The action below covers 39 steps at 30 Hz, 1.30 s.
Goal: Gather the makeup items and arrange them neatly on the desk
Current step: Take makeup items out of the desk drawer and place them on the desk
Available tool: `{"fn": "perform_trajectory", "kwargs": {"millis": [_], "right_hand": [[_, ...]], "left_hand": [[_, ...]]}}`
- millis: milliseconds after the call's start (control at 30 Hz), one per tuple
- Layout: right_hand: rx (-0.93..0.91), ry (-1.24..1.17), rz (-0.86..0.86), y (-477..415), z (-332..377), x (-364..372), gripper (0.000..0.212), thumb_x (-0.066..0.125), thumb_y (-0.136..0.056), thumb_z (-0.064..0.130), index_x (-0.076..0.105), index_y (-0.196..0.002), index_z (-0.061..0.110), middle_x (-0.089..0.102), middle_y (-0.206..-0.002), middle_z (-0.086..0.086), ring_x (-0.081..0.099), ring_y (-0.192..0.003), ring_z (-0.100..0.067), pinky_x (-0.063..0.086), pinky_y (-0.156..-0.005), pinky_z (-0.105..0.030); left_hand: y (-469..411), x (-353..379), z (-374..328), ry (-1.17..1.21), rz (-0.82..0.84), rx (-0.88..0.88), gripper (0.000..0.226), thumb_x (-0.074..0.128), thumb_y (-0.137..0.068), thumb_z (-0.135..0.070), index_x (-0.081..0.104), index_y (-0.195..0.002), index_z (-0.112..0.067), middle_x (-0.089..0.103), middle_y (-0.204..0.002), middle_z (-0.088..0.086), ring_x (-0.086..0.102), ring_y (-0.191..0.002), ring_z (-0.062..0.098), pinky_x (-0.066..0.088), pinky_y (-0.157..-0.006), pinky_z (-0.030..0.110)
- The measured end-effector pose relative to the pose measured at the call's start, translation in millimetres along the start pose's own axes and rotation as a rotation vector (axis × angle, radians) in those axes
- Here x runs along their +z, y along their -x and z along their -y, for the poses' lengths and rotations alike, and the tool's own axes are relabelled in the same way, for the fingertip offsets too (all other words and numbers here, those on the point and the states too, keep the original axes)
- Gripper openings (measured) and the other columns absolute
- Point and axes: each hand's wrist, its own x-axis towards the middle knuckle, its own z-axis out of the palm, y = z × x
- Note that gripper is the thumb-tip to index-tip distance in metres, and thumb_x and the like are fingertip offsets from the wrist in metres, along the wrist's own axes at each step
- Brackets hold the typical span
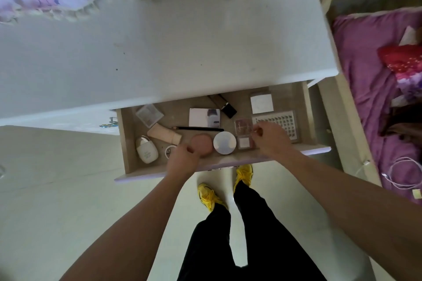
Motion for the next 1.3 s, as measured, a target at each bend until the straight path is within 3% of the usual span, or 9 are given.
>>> {"fn": "perform_trajectory", "kwargs": {"millis": [167,300,500,633,767,867,1000,1200,1300], "right_hand": [[-0.049,0.007,0.015,-73.8,21.0,29.7,0.025,0.058,-0.091,0.029,0.061,-0.11,0.012,0.064,-0.107,-0.014,0.061,-0.098,-0.034,0.045,-0.072,-0.034],[-0.12,0.061,-0.021,-100.1,30.9,58.0,0.038,0.055,-0.094,0.043,0.055,-0.118,0.014,0.062,-0.114,-0.016,0.06,-0.101,-0.037,0.048,-0.073,-0.037],[-0.141,0.189,-0.078,-106.9,14.4,68.3,0.032,0.058,-0.091,0.038,0.058,-0.113,0.015,0.058,-0.116,-0.013,0.058,-0.103,-0.035,0.039,-0.068,-0.033],[-0.181,0.186,-0.084,-95.6,-2.8,50.0,0.03,0.063,-0.088,0.036,0.063,-0.107,0.014,0.061,-0.109,-0.011,0.056,-0.102,-0.03,0.041,-0.067,-0.033],[-0.19,0.086,-0.103,-89.8,-13.8,37.2,0.015,0.057,-0.09,0.024,0.067,-0.098,0.015,0.067,-0.096,-0.006,0.062,-0.09,-0.025,0.048,-0.067,-0.034],[-0.202,0.083,-0.069,-92.4,-13.5,36.5,0.028,0.06,-0.09,0.033,0.061,-0.108,0.011,0.065,-0.104,-0.01,0.061,-0.095,-0.03,0.052,-0.072,-0.041],[-0.245,0.127,-0.041,-100.1,8.3,42.9,0.05,0.064,-0.087,0.045,0.053,-0.124,0.013,0.06,-0.118,-0.011,0.059,-0.106,-0.032,0.051,-0.076,-0.039],[-0.179,0.246,-0.011,-107.3,27.0,55.2,0.042,0.058,-0.089,0.046,0.057,-0.113,0.01,0.058,-0.115,-0.013,0.06,-0.102,-0.034,0.039,-0.067,-0.032],[-0.166,0.208,-0.021,-97.8,29.9,47.3,0.039,0.055,-0.092,0.043,0.058,-0.11,0.009,0.06,-0.108,-0.012,0.061,-0.094,-0.033,0.04,-0.067,-0.031]], "left_hand": [[-54.9,11.6,-9.1,-0.178,-0.093,0.077,0.031,0.055,-0.091,-0.02,0.057,-0.12,-0.009,0.057,-0.121,0.015,0.055,-0.11,0.033,0.044,-0.083,0.036],[-90.0,17.3,-14.9,-0.263,-0.188,0.145,0.036,0.054,-0.091,-0.019,0.052,-0.127,-0.015,0.046,-0.13,0.014,0.047,-0.118,0.035,0.044,-0.094,0.044],[-116.7,34.5,-24.7,-0.36,-0.265,0.279,0.071,0.064,-0.087,-0.034,0.031,-0.148,-0.017,0.03,-0.15,0.013,0.033,-0.131,0.037,0.039,-0.1,0.049],[-120.4,34.8,-30.3,-0.456,-0.226,0.28,0.07,0.065,-0.086,-0.039,0.034,-0.147,-0.023,0.021,-0.155,0.01,0.024,-0.138,0.034,0.034,-0.104,0.046],[-119.7,32.2,-33.6,-0.515,-0.183,0.285,0.065,0.068,-0.083,-0.041,0.042,-0.136,-0.013,0.013,-0.16,0.009,0.019,-0.142,0.031,0.032,-0.105,0.045],[-116.6,32.9,-34.5,-0.506,-0.184,0.287,0.069,0.072,-0.081,-0.038,0.041,-0.134,-0.007,0.023,-0.156,0.011,0.027,-0.137,0.033,0.035,-0.101,0.045],[-111.6,35.1,-32.6,-0.477,-0.244,0.323,0.054,0.077,-0.076,-0.032,0.048,-0.113,-0.006,0.052,-0.122,0.013,0.044,-0.114,0.033,0.042,-0.085,0.043],[-108.8,24.4,-24.7,-0.497,-0.201,0.43,0.027,0.065,-0.086,-0.02,0.059,-0.109,-0.008,0.057,-0.111,0.012,0.049,-0.107,0.033,0.04,-0.083,0.04],[-93.2,15.5,-17.8,-0.396,-0.249,0.449,0.017,0.062,-0.089,-0.017,0.06,-0.103,-0.008,0.059,-0.104,0.011,0.052,-0.1,0.031,0.035,-0.071,0.034]]}}
